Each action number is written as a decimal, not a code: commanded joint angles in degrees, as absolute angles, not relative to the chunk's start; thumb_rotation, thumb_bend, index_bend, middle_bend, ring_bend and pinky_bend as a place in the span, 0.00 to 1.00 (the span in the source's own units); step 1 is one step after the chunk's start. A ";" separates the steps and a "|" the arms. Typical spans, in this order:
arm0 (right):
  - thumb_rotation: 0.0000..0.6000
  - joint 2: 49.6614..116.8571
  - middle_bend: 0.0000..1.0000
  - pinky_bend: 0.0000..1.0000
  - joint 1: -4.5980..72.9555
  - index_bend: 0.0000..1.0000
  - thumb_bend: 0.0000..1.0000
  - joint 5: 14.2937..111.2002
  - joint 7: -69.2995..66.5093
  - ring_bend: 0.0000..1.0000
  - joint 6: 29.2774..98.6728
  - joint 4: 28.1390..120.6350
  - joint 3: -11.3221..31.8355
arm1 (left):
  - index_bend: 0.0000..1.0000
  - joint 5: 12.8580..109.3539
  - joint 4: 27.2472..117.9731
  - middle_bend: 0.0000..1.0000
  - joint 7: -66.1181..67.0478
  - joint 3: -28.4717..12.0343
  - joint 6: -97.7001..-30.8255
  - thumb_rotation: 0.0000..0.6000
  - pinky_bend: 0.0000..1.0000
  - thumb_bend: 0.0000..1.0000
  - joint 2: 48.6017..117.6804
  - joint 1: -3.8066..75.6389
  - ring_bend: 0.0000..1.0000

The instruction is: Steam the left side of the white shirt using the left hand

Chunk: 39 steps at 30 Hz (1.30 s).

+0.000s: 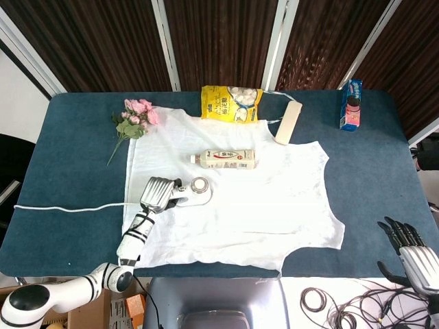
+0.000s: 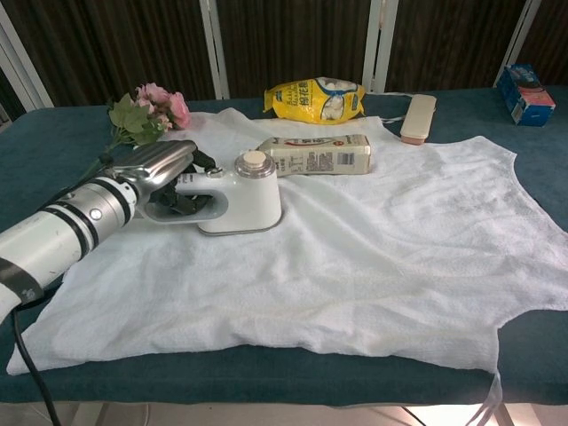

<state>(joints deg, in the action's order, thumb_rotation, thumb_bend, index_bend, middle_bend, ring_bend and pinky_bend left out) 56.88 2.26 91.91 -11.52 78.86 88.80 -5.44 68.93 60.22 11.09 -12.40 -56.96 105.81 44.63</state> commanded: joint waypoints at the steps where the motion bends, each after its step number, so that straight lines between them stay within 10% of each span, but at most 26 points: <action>1: 1.00 56.99 0.00 0.00 2.32 0.00 0.31 91.93 -11.19 0.00 78.70 88.89 -5.45 | 0.69 70.04 69.17 0.85 12.46 -9.31 -57.40 1.00 0.83 0.54 101.09 41.59 0.92; 12: 1.00 57.30 0.00 0.00 2.49 0.00 0.31 91.86 -9.94 0.00 78.22 89.33 -5.49 | 0.69 73.99 75.62 0.85 15.58 -8.34 -60.70 1.00 0.83 0.54 97.28 40.67 0.92; 26: 1.00 56.78 0.00 0.00 2.74 0.00 0.31 91.56 -11.48 0.00 77.84 88.95 -5.43 | 0.69 65.25 48.13 0.85 13.56 -17.42 -54.82 1.00 0.83 0.54 107.18 47.03 0.92; 39: 1.00 57.03 0.00 0.00 2.53 0.00 0.31 91.59 -10.70 0.00 78.05 89.08 -5.49 | 0.69 70.70 59.09 0.85 9.91 -10.20 -55.02 1.00 0.83 0.54 100.77 41.89 0.92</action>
